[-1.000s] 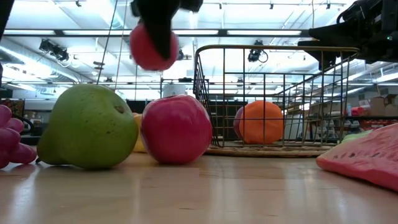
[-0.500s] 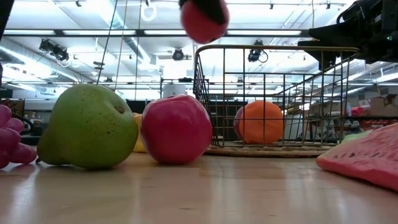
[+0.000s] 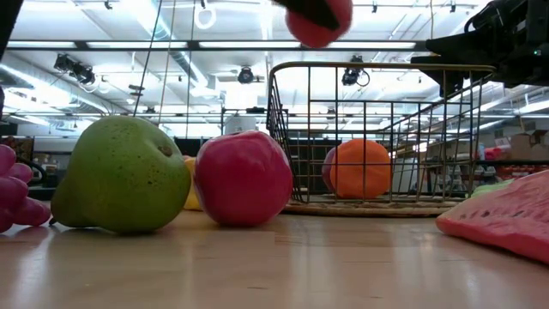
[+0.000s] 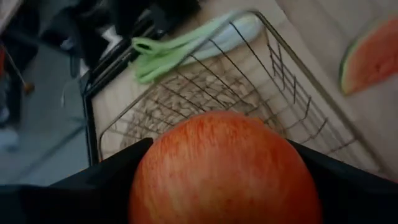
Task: Build produce basket
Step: Put the red apple into the wire basket
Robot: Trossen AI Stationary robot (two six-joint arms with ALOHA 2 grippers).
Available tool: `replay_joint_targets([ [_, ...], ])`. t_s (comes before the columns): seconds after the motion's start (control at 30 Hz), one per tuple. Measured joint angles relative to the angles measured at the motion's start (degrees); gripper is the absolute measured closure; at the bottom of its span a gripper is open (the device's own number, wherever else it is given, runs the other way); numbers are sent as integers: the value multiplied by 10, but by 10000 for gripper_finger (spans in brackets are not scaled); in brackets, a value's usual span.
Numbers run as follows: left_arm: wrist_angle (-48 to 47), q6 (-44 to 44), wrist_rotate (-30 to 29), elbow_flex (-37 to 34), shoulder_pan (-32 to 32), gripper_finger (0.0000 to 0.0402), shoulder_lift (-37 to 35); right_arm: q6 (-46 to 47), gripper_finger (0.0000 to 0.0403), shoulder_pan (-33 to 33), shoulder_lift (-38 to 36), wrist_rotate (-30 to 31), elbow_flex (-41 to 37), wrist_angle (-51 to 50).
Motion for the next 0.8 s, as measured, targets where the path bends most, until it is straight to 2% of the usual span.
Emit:
replay_joint_targets([
  [0.17,30,118,-5,0,-11,63,35,0,172,0,0,0,0,0],
  [0.4,79,205,-50,0,-27,62,58,0,172,0,0,0,0,0],
  [0.6,117,245,-51,0,-28,62,58,0,172,0,0,0,0,0],
  [0.8,106,320,-49,0,-28,62,58,0,172,0,0,0,0,0],
])
